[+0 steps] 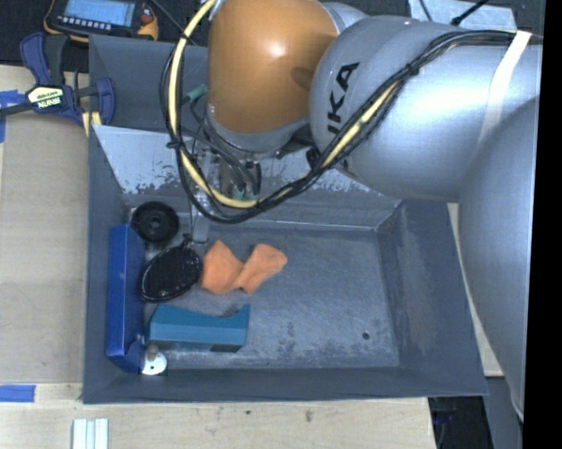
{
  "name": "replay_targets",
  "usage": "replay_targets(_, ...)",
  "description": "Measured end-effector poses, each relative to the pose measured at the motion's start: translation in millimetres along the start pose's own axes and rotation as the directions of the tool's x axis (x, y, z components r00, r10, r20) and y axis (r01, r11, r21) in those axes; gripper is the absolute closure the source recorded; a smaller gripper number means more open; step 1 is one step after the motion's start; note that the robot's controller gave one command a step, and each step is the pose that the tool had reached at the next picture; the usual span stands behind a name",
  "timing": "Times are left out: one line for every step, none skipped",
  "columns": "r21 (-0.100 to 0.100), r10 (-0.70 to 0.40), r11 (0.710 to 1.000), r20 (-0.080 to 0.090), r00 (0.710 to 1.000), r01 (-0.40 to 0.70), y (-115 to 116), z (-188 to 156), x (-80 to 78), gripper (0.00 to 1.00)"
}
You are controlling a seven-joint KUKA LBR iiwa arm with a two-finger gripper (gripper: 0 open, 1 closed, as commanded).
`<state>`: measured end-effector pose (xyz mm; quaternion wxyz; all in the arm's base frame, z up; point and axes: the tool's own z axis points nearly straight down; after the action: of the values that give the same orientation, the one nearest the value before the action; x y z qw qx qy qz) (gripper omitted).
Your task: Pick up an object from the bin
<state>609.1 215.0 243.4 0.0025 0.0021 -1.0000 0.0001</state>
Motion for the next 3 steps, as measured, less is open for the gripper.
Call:
replay_targets(-0.001,0.004,1.0,0.008,1.0,-0.004,-1.6,-5.6,-1.3,0.0)
replay_targets(-0.004,0.088,0.996,0.011,0.996,-0.088,-27.8,34.7,-0.9,0.0)
replay_targets(-0.004,0.278,0.961,0.009,0.961,-0.278,-89.1,94.9,-4.9,0.0)
